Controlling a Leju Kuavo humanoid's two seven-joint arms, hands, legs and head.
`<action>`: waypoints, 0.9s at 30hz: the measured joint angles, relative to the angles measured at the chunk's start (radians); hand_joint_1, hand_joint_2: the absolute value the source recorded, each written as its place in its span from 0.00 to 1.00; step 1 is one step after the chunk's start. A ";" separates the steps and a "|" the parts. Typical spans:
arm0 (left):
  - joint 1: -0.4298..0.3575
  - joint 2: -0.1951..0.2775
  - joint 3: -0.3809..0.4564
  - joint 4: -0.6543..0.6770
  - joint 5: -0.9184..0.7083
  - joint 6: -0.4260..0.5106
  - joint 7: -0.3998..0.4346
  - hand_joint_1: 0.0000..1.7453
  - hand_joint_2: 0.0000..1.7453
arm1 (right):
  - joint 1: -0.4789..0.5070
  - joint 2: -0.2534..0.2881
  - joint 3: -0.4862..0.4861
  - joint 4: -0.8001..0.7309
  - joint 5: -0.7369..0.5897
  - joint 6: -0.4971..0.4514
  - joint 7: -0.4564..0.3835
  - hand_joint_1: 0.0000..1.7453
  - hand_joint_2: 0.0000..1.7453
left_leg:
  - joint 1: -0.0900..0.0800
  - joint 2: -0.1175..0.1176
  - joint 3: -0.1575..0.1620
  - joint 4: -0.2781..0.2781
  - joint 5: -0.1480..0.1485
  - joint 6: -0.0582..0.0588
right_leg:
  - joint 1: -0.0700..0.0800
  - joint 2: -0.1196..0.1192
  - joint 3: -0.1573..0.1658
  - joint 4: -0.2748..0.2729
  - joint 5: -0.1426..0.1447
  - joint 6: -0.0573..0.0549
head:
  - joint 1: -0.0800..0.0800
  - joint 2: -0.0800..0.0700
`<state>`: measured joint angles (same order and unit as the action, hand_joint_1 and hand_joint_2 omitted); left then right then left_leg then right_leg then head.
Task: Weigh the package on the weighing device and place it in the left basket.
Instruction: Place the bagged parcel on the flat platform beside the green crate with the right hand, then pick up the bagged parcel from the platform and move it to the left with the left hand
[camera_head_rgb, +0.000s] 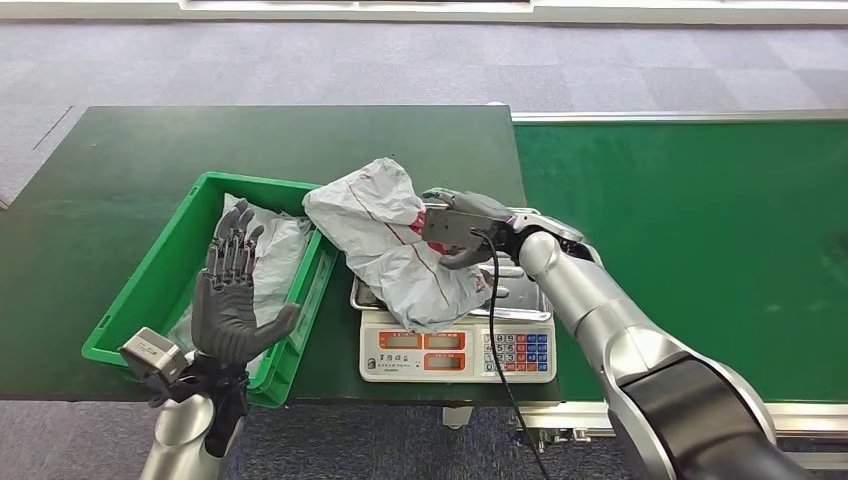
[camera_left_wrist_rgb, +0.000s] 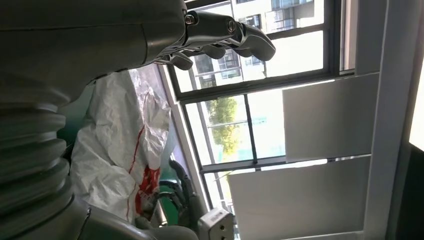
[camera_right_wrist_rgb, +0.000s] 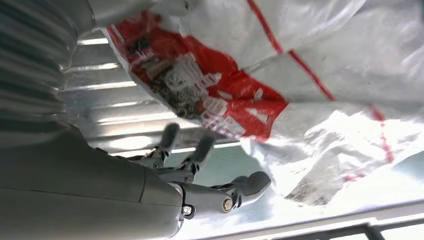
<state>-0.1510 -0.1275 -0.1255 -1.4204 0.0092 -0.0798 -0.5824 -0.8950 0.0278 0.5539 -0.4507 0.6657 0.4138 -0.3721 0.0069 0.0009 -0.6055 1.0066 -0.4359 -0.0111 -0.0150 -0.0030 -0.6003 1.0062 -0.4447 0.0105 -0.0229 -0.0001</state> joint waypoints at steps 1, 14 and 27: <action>-0.002 0.000 0.000 0.003 -0.015 0.009 0.010 0.00 1.00 | 0.000 -0.010 0.003 -0.001 -0.011 0.021 -0.027 0.00 1.00 | 0.000 0.000 0.000 0.000 0.000 0.000 | 0.000 0.000 0.000 0.000 0.000 0.000 | 0.000 0.000; -0.099 0.012 -0.029 0.126 -0.228 0.157 0.175 0.00 1.00 | 0.041 -0.109 0.020 -0.095 -0.090 0.033 -0.149 0.00 1.00 | 0.000 0.001 0.000 0.000 0.000 0.000 | 0.001 0.001 0.000 0.000 0.001 0.000 | 0.000 0.000; -0.302 0.011 -0.103 0.415 -0.673 0.331 0.491 0.00 1.00 | 0.248 -0.045 -0.272 -0.621 -0.264 -0.831 -0.103 0.00 1.00 | 0.000 -0.001 0.000 0.000 0.000 0.000 | 0.001 -0.001 0.000 0.000 0.001 0.000 | 0.000 0.000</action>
<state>-0.4534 -0.1168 -0.2286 -1.0059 -0.6638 0.2514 -0.0913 -0.6473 -0.0176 0.2816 -1.0720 0.4017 -0.4175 -0.4749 0.0069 0.0003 -0.6060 1.0070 -0.4356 -0.0111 -0.0143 -0.0039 -0.6006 1.0061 -0.4439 0.0103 -0.0229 0.0000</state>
